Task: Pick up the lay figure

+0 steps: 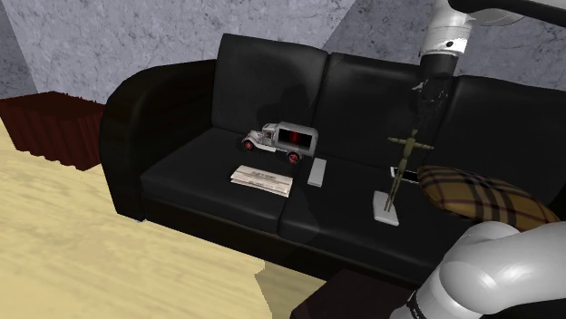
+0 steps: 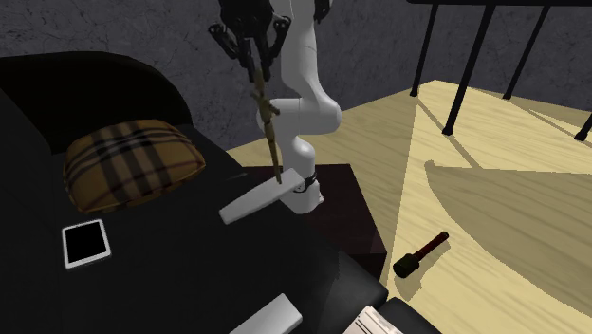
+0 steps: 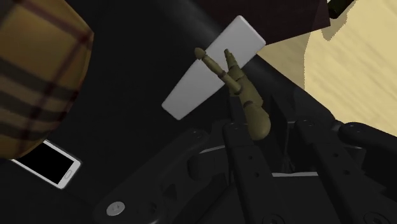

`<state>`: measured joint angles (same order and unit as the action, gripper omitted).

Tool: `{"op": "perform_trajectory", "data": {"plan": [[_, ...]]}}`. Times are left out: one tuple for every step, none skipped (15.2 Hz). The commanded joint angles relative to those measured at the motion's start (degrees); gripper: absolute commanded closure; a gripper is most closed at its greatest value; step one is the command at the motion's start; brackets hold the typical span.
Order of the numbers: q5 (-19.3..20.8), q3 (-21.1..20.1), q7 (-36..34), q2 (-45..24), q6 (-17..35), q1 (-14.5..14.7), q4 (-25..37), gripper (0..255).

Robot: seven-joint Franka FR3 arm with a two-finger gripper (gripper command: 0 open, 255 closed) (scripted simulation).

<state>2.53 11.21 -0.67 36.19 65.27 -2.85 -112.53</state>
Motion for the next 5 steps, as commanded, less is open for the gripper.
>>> {"op": "perform_trajectory", "data": {"plan": [[-0.1,0.0,0.0,-0.8,-1.5,0.1,2.3,255],[-0.2,0.0,0.0,-1.2,-2.3,0.1,3.5,255],[-0.3,0.0,0.0,-1.7,-3.0,0.2,4.6,255],[-0.3,0.0,0.0,-1.7,-3.1,0.2,4.8,255],[-0.3,0.0,0.0,-1.7,-3.1,0.2,4.8,255]]}}
